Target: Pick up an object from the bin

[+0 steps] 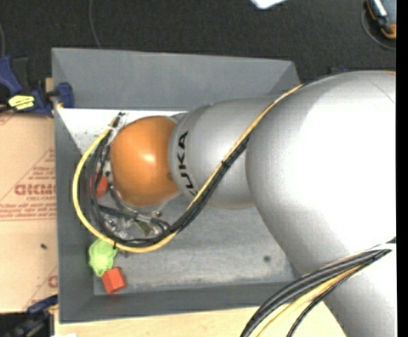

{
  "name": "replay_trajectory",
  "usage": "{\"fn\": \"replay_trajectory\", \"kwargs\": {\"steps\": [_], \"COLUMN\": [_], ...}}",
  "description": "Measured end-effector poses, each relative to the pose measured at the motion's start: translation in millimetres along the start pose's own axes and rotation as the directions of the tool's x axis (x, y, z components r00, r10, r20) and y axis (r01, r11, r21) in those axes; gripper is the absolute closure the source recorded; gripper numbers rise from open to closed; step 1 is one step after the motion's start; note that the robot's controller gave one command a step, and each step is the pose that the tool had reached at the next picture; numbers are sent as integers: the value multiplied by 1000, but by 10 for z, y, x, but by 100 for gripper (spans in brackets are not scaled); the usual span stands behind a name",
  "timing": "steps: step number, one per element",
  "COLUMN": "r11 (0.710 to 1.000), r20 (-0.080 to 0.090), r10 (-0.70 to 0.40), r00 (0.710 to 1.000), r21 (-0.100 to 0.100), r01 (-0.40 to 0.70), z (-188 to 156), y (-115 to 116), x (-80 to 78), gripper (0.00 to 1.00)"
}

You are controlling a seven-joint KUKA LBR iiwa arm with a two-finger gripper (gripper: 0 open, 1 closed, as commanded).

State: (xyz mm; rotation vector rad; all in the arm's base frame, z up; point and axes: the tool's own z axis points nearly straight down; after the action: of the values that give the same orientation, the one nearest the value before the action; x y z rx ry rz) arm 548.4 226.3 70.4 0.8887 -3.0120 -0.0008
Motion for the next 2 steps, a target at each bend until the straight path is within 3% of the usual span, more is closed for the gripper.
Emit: {"fn": "replay_trajectory", "kwargs": {"steps": [2], "r11": [1000], "r20": [1], "r10": [1], "r00": [1000], "r21": [0], "r01": [-1], "z": [-41], "y": [2], "x": [7], "gripper": [100]}}
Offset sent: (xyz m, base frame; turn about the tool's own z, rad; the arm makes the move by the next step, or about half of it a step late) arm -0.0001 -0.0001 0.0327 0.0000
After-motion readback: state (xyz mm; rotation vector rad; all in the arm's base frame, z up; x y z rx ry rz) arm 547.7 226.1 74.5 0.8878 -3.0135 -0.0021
